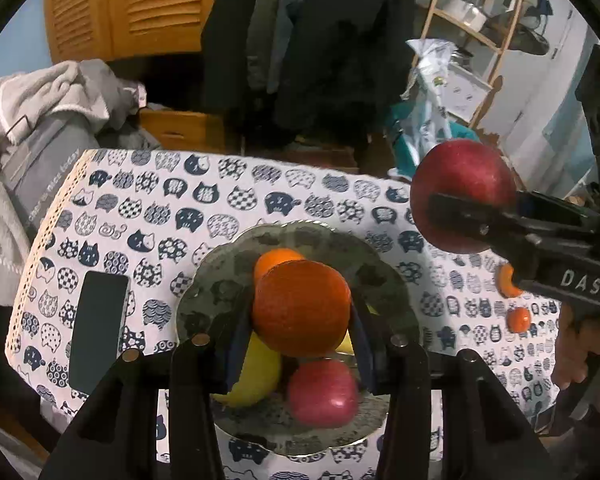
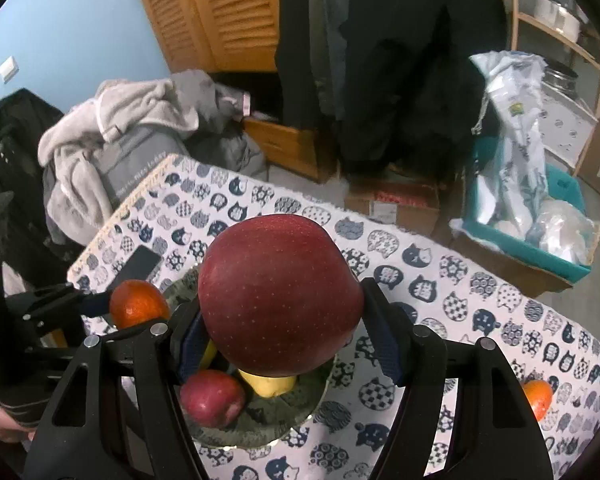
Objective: Organize fruits
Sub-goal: 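Lower the orange with the left gripper while the right gripper lowers the red apple into the bowl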
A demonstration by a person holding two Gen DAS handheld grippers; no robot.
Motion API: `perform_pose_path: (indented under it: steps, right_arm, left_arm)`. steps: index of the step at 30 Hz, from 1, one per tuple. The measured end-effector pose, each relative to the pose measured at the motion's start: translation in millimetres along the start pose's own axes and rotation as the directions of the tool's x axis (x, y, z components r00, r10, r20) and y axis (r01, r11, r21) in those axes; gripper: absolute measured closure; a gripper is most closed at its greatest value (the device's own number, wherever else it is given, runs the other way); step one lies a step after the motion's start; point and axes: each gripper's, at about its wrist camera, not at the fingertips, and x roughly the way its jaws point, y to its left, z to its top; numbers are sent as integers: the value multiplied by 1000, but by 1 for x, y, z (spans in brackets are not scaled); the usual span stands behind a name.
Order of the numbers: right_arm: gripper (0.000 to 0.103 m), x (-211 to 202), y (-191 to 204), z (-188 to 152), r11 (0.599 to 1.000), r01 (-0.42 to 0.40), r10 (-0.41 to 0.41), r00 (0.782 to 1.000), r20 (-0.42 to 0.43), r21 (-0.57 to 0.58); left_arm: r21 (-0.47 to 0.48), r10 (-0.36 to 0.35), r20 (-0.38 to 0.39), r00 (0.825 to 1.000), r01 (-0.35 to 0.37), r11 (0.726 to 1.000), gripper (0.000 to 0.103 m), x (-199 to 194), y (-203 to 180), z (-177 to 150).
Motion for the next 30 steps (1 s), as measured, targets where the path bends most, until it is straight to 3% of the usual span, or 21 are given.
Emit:
perform_pose_path:
  steps: [15,30]
  right_arm:
    - [33,77,-4,-17,1000,-10,11,992,-126,2]
    - [33,115,-10,-30,1000,-22,24,978,-207,9]
  left_arm:
    - [-44,39,-71,997,-42,998,57,36,20,-5]
    - [-81,48,-135,990,-60,995,57,65,34,-8]
